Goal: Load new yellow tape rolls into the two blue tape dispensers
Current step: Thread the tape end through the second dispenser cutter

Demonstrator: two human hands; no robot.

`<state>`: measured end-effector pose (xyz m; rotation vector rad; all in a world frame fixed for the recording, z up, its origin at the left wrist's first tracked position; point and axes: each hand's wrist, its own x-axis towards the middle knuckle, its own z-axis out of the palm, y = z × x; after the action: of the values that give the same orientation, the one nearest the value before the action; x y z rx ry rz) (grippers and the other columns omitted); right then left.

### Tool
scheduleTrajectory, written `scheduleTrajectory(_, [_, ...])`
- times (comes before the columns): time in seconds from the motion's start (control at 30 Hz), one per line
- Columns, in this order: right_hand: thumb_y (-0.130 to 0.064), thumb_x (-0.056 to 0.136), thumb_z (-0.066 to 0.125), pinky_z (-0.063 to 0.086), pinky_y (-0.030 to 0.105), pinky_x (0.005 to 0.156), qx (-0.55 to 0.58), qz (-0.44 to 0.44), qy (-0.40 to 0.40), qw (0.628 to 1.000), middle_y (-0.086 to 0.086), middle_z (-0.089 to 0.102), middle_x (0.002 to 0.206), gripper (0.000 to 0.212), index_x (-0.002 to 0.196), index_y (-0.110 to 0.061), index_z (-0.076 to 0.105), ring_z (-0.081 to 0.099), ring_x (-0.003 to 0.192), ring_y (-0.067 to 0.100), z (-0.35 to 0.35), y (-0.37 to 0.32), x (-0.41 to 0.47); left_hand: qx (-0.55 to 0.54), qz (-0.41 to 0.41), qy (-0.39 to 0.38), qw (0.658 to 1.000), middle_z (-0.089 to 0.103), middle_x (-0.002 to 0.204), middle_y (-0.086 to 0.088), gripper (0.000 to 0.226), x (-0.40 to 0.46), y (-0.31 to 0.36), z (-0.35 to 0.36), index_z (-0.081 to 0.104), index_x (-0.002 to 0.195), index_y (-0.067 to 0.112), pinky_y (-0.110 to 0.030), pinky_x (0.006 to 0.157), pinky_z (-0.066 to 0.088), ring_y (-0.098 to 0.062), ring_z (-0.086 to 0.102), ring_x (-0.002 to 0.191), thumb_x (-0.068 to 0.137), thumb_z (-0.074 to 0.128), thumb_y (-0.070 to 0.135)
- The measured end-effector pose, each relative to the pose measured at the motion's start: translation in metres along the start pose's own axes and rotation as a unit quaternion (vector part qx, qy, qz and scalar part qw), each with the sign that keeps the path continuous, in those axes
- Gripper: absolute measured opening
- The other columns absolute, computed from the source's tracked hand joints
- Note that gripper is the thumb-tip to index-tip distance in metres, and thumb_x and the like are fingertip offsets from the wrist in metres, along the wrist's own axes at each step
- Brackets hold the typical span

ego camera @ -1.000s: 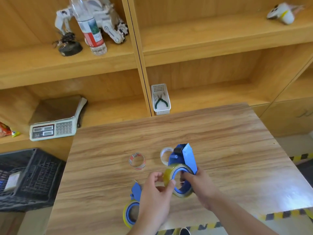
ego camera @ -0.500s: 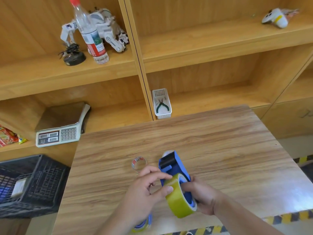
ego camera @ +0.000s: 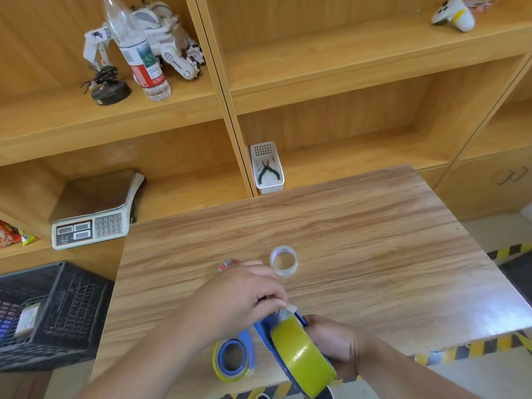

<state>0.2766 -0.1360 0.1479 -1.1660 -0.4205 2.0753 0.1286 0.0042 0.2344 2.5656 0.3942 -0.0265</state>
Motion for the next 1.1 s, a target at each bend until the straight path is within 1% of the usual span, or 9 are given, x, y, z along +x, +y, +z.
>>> scheduleTrajectory(0.13, [0.002, 0.098, 0.055, 0.053, 0.024, 0.06, -0.033, 0.001, 0.005, 0.999, -0.002, 0.069, 0.071, 0.018, 0.11, -0.003, 0.067, 0.066, 0.063, 0.01, 0.002, -0.001, -0.001, 0.003, 0.01, -0.033, 0.999, 0.067, 0.089, 0.011, 0.016, 0.018, 0.003, -0.012, 0.075, 0.092, 0.029, -0.028, 0.084, 0.049, -0.004, 0.054, 0.091, 0.097, 0.064, 0.039])
scheduleTrajectory(0.2, [0.005, 0.097, 0.054, 0.054, 0.023, 0.062, -0.038, -0.007, 0.008, 0.999, -0.002, 0.073, 0.074, 0.02, 0.103, -0.004, 0.071, 0.069, 0.065, 0.01, 0.003, -0.004, -0.004, -0.007, 0.005, -0.034, 0.999, 0.067, 0.089, 0.011, 0.014, 0.024, 0.003, -0.015, 0.077, 0.091, 0.027, -0.026, 0.083, 0.048, -0.003, 0.054, 0.09, 0.096, 0.067, 0.036])
scheduleTrajectory(0.5, [0.009, 0.084, 0.064, 0.056, 0.029, 0.059, 0.046, -0.067, 0.019, 0.997, 0.01, 0.073, 0.077, 0.019, 0.097, 0.0, 0.074, 0.07, 0.064, 0.019, -0.006, 0.0, -0.009, -0.113, -0.101, 0.037, 0.988, 0.068, 0.083, 0.011, 0.009, 0.022, -0.002, -0.02, 0.078, 0.083, 0.028, -0.015, 0.067, 0.044, -0.003, 0.059, 0.077, 0.09, 0.076, 0.034])
scheduleTrajectory(0.6, [0.007, 0.076, 0.063, 0.057, 0.029, 0.056, 0.056, -0.071, 0.015, 0.996, 0.014, 0.074, 0.076, 0.023, 0.094, 0.002, 0.076, 0.072, 0.062, 0.022, -0.008, 0.004, -0.011, -0.142, -0.143, 0.041, 0.979, 0.071, 0.083, 0.006, 0.011, 0.019, -0.009, -0.022, 0.077, 0.079, 0.031, -0.032, 0.07, 0.051, -0.008, 0.058, 0.07, 0.088, 0.077, 0.038])
scheduleTrajectory(0.67, [0.008, 0.075, 0.061, 0.058, 0.03, 0.057, 0.051, -0.072, 0.009, 0.996, 0.015, 0.074, 0.077, 0.025, 0.095, 0.003, 0.075, 0.073, 0.063, 0.024, -0.009, 0.005, -0.013, -0.149, -0.167, 0.039, 0.974, 0.071, 0.08, -0.001, 0.011, 0.017, -0.013, -0.026, 0.077, 0.08, 0.034, -0.042, 0.072, 0.052, -0.02, 0.06, 0.072, 0.087, 0.076, 0.042])
scheduleTrajectory(0.73, [0.011, 0.078, 0.059, 0.059, 0.032, 0.061, 0.037, -0.07, 0.001, 0.997, 0.015, 0.075, 0.082, 0.029, 0.102, 0.005, 0.073, 0.074, 0.069, 0.025, -0.01, 0.005, -0.012, -0.163, -0.187, 0.038, 0.968, 0.07, 0.078, -0.008, 0.012, 0.014, -0.018, -0.029, 0.077, 0.08, 0.033, -0.043, 0.07, 0.053, -0.026, 0.062, 0.071, 0.087, 0.077, 0.042])
scheduleTrajectory(0.83, [0.015, 0.081, 0.055, 0.059, 0.034, 0.07, 0.013, -0.065, -0.001, 0.998, 0.017, 0.073, 0.09, 0.034, 0.114, 0.012, 0.067, 0.073, 0.078, 0.027, -0.013, 0.005, -0.01, -0.2, -0.212, 0.055, 0.955, 0.071, 0.079, -0.013, 0.012, 0.012, -0.027, -0.033, 0.078, 0.078, 0.029, -0.034, 0.067, 0.053, -0.022, 0.065, 0.065, 0.088, 0.078, 0.035])
scheduleTrajectory(0.93, [0.018, 0.082, 0.054, 0.058, 0.034, 0.074, -0.02, -0.064, -0.002, 0.998, 0.018, 0.073, 0.094, 0.034, 0.11, 0.008, 0.069, 0.073, 0.082, 0.028, -0.017, 0.007, -0.009, -0.219, -0.238, 0.047, 0.945, 0.071, 0.081, -0.014, 0.011, 0.011, -0.037, -0.03, 0.079, 0.079, 0.026, -0.028, 0.066, 0.05, -0.011, 0.059, 0.064, 0.088, 0.079, 0.032])
scheduleTrajectory(1.1, [0.022, 0.084, 0.05, 0.057, 0.033, 0.075, -0.081, -0.062, -0.009, 0.995, 0.02, 0.067, 0.098, 0.032, 0.114, 0.018, 0.06, 0.068, 0.085, 0.028, -0.013, 0.006, -0.005, -0.285, -0.277, -0.015, 0.918, 0.072, 0.085, -0.009, 0.016, 0.01, -0.042, -0.01, 0.079, 0.086, 0.023, -0.031, 0.077, 0.046, -0.011, 0.057, 0.075, 0.088, 0.077, 0.039])
